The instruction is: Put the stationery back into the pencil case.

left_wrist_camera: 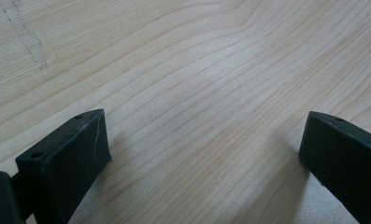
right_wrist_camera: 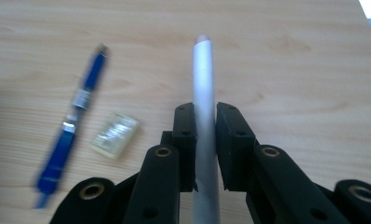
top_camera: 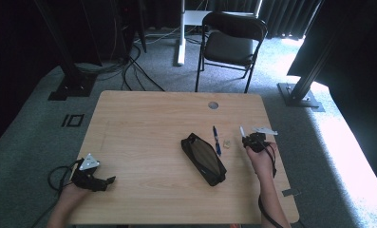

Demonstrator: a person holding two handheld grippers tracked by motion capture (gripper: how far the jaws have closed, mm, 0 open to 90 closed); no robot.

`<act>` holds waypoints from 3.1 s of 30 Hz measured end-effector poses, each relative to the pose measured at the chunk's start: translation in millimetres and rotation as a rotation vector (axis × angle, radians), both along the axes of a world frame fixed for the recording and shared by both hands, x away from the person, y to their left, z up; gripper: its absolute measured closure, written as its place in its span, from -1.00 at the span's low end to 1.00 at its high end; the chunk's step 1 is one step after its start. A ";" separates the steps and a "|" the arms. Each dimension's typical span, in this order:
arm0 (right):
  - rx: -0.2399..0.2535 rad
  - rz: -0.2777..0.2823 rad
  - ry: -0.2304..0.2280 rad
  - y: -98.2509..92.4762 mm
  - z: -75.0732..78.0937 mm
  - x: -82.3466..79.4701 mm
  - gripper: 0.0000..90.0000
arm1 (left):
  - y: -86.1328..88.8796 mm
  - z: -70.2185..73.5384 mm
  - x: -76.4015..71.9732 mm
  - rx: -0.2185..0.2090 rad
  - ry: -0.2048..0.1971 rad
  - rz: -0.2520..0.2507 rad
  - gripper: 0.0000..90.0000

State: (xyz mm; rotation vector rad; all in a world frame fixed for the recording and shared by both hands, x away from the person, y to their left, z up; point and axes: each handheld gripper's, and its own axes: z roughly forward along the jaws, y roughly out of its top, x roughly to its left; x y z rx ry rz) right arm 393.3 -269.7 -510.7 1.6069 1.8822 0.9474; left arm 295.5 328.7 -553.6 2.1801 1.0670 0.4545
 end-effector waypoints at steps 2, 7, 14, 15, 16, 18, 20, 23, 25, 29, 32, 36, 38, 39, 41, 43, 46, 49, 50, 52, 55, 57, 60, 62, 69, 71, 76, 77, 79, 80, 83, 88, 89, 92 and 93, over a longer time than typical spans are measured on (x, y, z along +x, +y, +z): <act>0.008 0.022 -0.022 5.0 9.6 -2.6 0.75 | 0.0 0.0 0.0 0.000 0.000 0.000 -0.95; 0.027 0.086 -0.050 20.6 28.0 -8.6 0.75 | 0.0 0.0 0.0 0.000 0.000 0.000 -0.95; 0.040 0.150 -0.092 39.7 49.6 -15.1 0.75 | 0.0 0.0 0.0 0.000 0.000 0.000 -0.95; 0.040 0.150 -0.092 39.7 49.6 -15.1 0.75 | 0.0 0.0 0.0 0.000 0.000 0.000 -0.95; 0.039 0.159 -0.097 42.5 52.4 -16.0 0.75 | 0.0 0.0 0.0 0.000 0.000 0.000 -0.95; 0.044 0.182 -0.107 49.6 58.6 -18.5 0.75 | 0.0 0.0 0.0 0.000 0.000 0.000 -0.95; 0.048 0.205 -0.117 56.3 63.2 -21.0 0.75 | 0.0 0.0 0.0 0.000 0.000 0.000 -0.95; 0.054 0.235 -0.129 65.1 68.4 -24.5 0.75 | 0.0 0.0 0.0 0.000 0.000 0.000 -0.95; 0.057 0.262 -0.134 72.5 71.8 -26.9 0.75 | 0.0 0.0 0.0 0.000 0.000 0.000 -0.95; 0.056 0.310 -0.141 86.1 76.4 -31.3 0.75 | 0.1 0.0 0.1 0.001 -0.001 -0.001 -0.95; 0.058 0.341 -0.141 94.6 78.4 -34.9 0.75 | 0.0 0.0 0.1 0.000 -0.001 0.000 -0.95; 0.065 0.382 -0.136 106.0 77.3 -39.2 0.75 | 0.0 0.0 0.1 0.000 -0.001 0.000 -0.95; 0.070 0.400 -0.127 110.1 75.8 -40.6 0.75 | -0.1 -0.1 0.1 -0.002 -0.002 0.001 -0.95; 0.071 0.406 -0.124 111.7 75.0 -41.1 0.75 | -0.1 -0.1 0.1 -0.002 -0.002 0.001 -0.95; 0.075 0.427 -0.112 115.8 72.1 -42.3 0.75 | 0.1 0.0 0.1 0.001 -0.001 -0.001 -0.95; 0.067 0.445 -0.091 119.2 69.4 -43.4 0.75 | 0.1 0.0 0.1 0.001 -0.001 -0.001 -0.95; 0.058 0.457 -0.080 121.8 66.4 -43.5 0.75 | 0.1 0.0 0.1 0.001 -0.001 -0.001 -0.95; 0.037 0.477 -0.049 126.9 57.3 -45.0 0.75 | 0.0 0.0 0.0 0.000 0.000 0.000 -0.95; 0.029 0.481 -0.039 127.8 55.3 -45.2 0.75 | 0.0 0.0 0.0 -0.001 0.000 0.001 -0.95; 0.023 0.483 -0.027 129.0 51.1 -45.7 0.75 | 0.0 -0.1 0.0 -0.001 0.000 0.001 -0.95; 0.004 0.484 0.000 131.1 44.2 -46.3 0.75 | 0.0 0.0 0.0 0.000 0.000 0.000 -0.95; -0.009 0.481 0.013 131.5 39.5 -45.6 0.75 | 0.0 0.0 0.0 0.000 0.000 0.000 -0.95; -0.026 0.473 0.036 131.7 34.4 -44.8 0.75 | 0.0 0.0 0.0 0.000 0.000 0.000 -0.95; -0.034 0.466 0.045 131.6 32.3 -44.3 0.75 | 0.0 0.0 0.0 0.000 0.000 0.000 -0.95; -0.076 0.474 0.089 137.4 27.2 -40.9 0.75 | 0.0 0.0 0.0 0.000 0.000 0.000 -0.95; -0.080 0.475 0.093 138.8 26.6 -40.7 0.75 | 0.0 0.0 0.0 0.000 0.000 0.000 -0.95; -0.096 0.476 0.104 143.3 21.9 -37.7 0.75 | 0.0 0.0 0.0 0.000 0.000 0.000 -0.95; -0.103 0.480 0.108 144.1 21.0 -37.0 0.75 | 0.0 0.0 0.0 0.000 0.000 0.000 -0.95; -0.103 0.476 0.105 145.2 20.6 -36.2 0.75 | 0.1 0.0 0.0 0.000 0.000 0.000 -0.95; -0.112 0.478 0.106 145.9 20.8 -36.3 0.75 | 0.0 0.0 0.0 0.000 0.000 0.000 -0.95; -0.116 0.488 0.106 148.8 22.4 -35.8 0.74 | 0.0 0.0 0.0 0.000 0.000 0.000 -0.95; -0.132 0.493 0.113 154.2 22.1 -33.1 0.75 | 0.0 0.0 0.0 0.000 0.000 0.000 -0.95; -0.138 0.495 0.123 155.6 20.9 -32.1 0.75 | 0.0 0.0 0.0 0.000 0.000 0.000 -0.95; -0.147 0.495 0.135 158.2 17.5 -29.6 0.75 | 0.1 0.0 0.0 0.000 0.000 -0.001 -0.95; -0.147 0.493 0.140 158.9 16.2 -28.8 0.75 | 0.1 0.0 0.0 0.000 0.000 0.000 -0.95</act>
